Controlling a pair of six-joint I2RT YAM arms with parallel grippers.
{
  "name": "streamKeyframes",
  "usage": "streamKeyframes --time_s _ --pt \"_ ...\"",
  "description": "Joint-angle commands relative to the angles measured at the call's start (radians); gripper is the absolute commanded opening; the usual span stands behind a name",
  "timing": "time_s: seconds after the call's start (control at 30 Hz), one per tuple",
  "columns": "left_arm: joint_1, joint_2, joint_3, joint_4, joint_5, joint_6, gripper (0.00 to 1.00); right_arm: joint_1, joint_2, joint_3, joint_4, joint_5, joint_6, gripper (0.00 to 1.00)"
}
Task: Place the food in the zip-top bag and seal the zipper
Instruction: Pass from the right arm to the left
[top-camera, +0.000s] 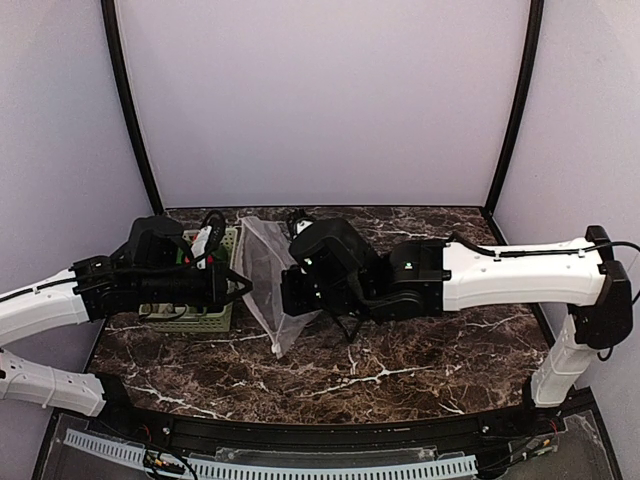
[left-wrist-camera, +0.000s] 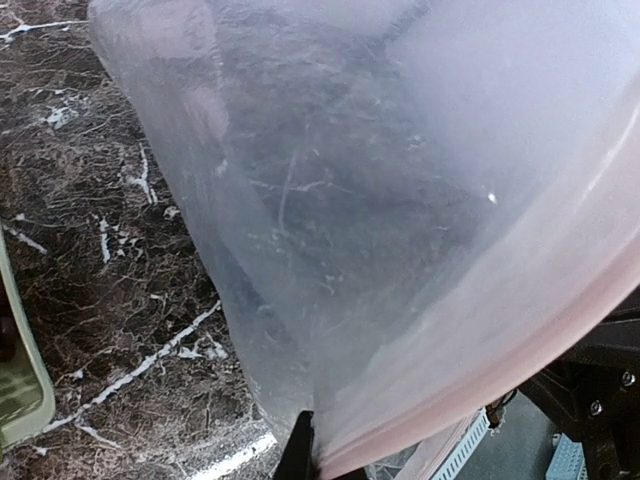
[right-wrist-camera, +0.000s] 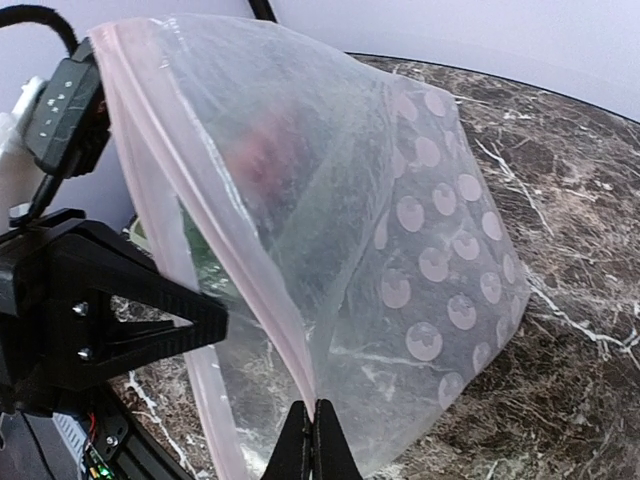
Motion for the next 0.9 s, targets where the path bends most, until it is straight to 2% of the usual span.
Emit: streamKeyframes --time_s 0.0,0.17,0.4,0.6,0.87 --pt "-0.003 -0.034 0.028 -0.095 -0.09 0.018 0.01 -0.003 -0.032 0.021 -0.132 0.133 0.053 0.0" --pt "-0.004 -0.051 0.055 -0.145 -0.168 0.053 0.01 -0.021 -0.045 0.052 -0.247 0.213 0.097 0.0" --pt "-0.004 0.023 0.264 -0.237 -0.186 0.197 0.01 -0.062 -0.082 0.109 -0.239 0.225 0.047 0.0" --pt "-0.004 0.055 0.374 -0.274 -0.161 0.25 0.01 -0.111 -0.141 0.014 -0.124 0.11 0.062 0.0" --pt "-0.004 0.069 0.302 -0.238 -0.028 0.22 0.01 -0.123 -0.147 -0.135 -0.036 -0.062 0.164 0.0"
